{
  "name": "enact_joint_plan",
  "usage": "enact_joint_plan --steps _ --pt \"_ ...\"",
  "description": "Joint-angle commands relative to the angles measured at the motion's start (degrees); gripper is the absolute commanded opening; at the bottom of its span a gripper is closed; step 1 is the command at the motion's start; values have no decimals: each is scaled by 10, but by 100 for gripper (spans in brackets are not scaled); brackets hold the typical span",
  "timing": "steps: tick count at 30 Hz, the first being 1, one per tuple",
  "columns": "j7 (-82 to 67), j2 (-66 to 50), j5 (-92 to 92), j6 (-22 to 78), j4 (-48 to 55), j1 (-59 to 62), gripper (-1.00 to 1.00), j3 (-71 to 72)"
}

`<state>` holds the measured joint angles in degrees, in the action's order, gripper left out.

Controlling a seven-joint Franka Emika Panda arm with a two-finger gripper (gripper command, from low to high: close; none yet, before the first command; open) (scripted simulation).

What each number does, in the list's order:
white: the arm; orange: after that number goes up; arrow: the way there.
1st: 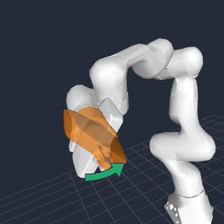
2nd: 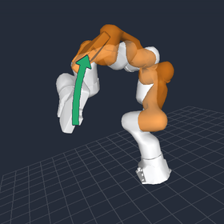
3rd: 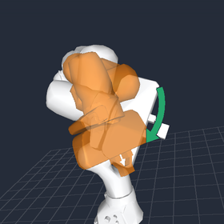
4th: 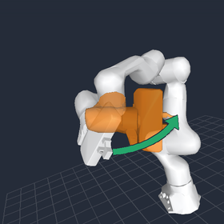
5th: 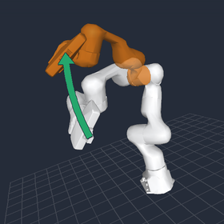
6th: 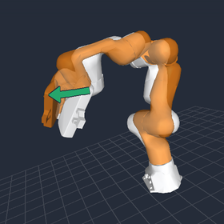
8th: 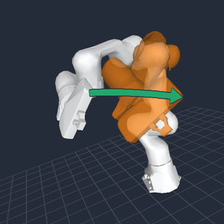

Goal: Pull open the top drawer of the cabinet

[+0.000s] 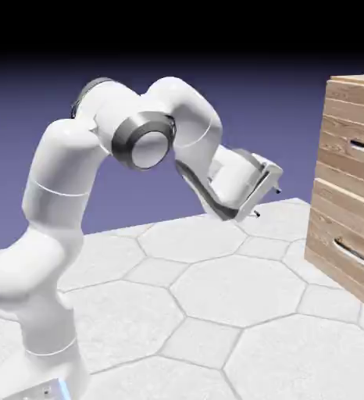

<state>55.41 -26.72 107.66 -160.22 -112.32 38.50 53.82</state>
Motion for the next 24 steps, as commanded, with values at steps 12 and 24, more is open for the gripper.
enact_joint_plan --steps 12,24 --pt "36 -165 299 38 135 109 0 149" --pt "55 -296 522 60 258 177 0 256"
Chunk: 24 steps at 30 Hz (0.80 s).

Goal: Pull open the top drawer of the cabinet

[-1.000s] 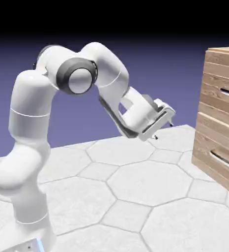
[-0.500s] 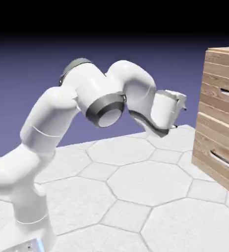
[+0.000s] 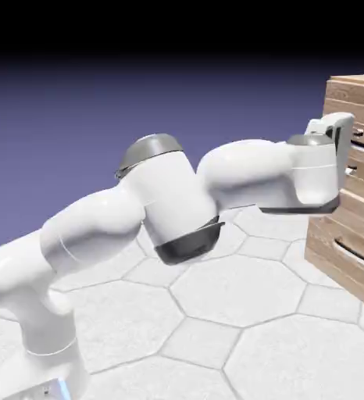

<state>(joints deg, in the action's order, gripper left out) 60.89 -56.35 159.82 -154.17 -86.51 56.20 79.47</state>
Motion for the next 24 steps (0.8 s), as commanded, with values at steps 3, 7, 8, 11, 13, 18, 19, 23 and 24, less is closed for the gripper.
enact_joint_plan --steps 3,7,8,11,13,18,19,23,24 --pt "-25 -21 -10 -20 62 -43 0 -18" --pt "-58 -47 -24 -46 143 -98 0 -41" --pt "-58 -47 -24 -46 143 -98 -100 -41" --pt "-43 -35 -15 -32 101 -70 -100 -29" --pt "-28 -23 -8 -18 60 -42 -100 -17" --pt "6 6 5 16 -44 33 -100 21" --pt "12 11 7 22 -65 48 -100 29" --pt "36 32 12 47 -148 116 -100 68" --pt "41 37 13 52 -168 134 -100 78"
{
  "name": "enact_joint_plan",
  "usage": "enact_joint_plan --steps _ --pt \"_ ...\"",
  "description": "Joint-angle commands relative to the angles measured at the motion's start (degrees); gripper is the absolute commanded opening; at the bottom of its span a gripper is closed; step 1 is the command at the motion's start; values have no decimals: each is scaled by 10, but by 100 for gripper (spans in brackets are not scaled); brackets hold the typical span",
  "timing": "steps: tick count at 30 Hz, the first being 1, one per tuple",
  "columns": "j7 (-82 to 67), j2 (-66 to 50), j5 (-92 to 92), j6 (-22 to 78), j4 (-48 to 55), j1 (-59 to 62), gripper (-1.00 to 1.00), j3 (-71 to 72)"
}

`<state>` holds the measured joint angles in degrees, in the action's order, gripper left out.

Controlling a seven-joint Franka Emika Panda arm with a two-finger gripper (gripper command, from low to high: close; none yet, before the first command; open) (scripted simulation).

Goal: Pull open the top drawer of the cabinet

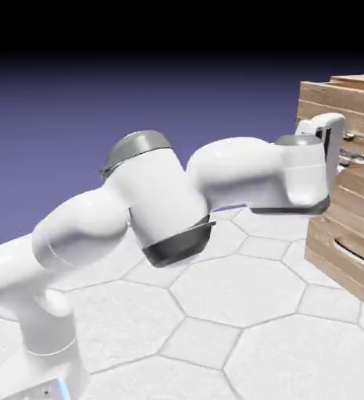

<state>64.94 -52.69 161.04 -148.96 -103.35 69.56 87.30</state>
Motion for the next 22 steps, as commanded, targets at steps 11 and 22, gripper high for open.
enact_joint_plan --steps 11,22 --pt "32 16 -7 52 -226 220 -100 152" --pt "16 -31 -36 71 -383 389 100 276"
